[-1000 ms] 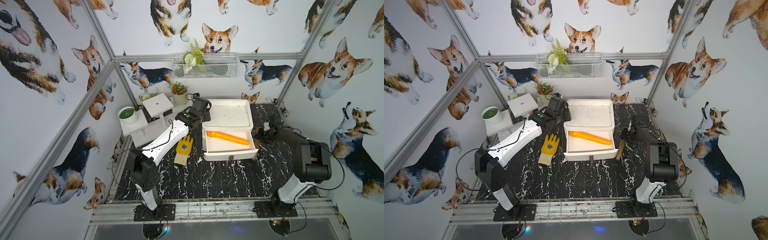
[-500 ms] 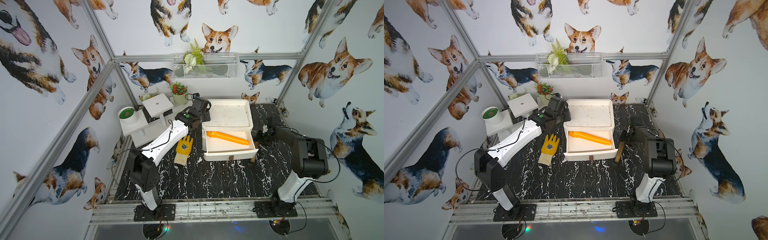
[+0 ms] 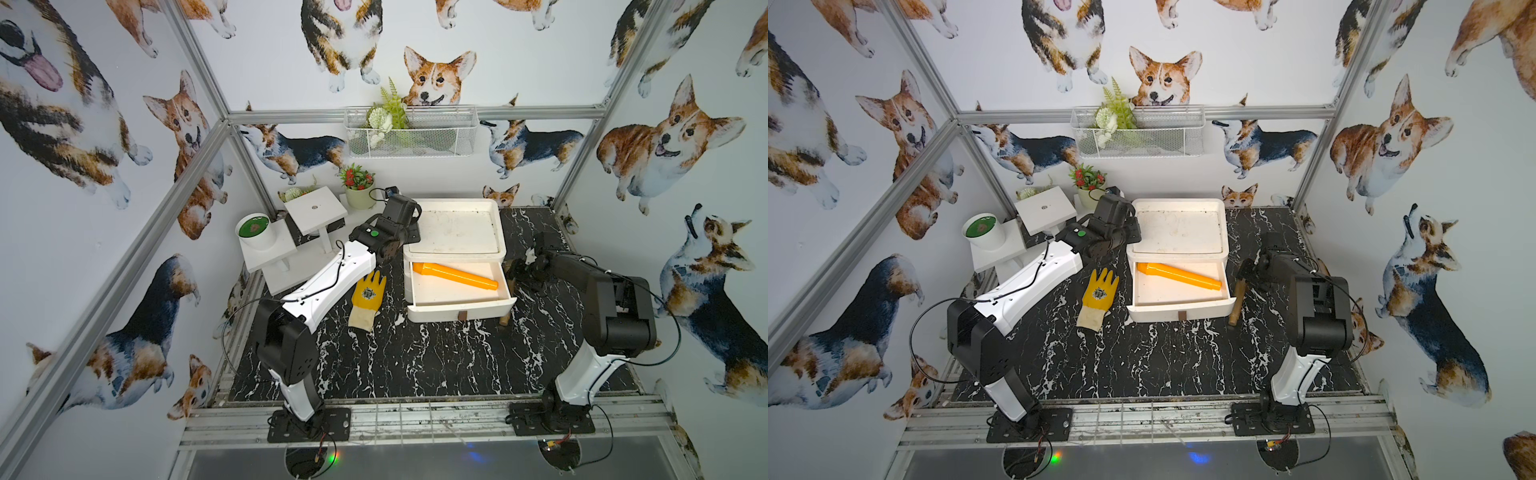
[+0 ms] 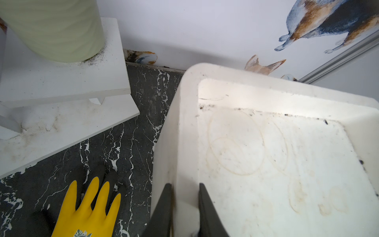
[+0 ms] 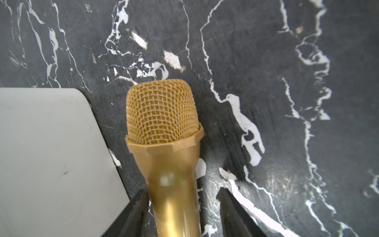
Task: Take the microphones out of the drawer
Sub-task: Place the microphone at the center of the board.
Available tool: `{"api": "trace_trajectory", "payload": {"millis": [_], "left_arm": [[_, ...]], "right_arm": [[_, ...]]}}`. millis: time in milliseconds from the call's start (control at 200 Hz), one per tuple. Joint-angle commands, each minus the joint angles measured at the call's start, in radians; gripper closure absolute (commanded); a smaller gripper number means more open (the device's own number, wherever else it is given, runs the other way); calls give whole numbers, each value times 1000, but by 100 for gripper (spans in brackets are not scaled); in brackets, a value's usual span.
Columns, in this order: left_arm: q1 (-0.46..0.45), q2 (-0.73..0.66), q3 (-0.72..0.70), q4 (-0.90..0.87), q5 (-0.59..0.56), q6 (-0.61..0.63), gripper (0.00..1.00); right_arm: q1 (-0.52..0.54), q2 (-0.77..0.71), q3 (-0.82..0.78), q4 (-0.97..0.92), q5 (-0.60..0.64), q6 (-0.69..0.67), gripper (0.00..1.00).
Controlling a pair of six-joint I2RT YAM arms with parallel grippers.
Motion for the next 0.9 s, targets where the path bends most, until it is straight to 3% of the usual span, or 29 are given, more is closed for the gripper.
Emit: {"api": "trace_trajectory", "payload": {"millis": [0, 481, 571, 896], "left_arm": [[7, -3, -9, -108, 56, -59, 99], [13, -3, -8, -111, 59, -49, 99], [14, -2, -8, -111, 61, -48, 100], [18, 10, 4, -114, 62, -41, 100]], "right_arm": [[0, -12, 9, -17, -10, 2, 38], [0, -271, 55, -73, -14, -52, 38], [0, -350, 49, -50, -54, -64, 28], [2, -586, 65, -28, -210, -106, 24]]}}
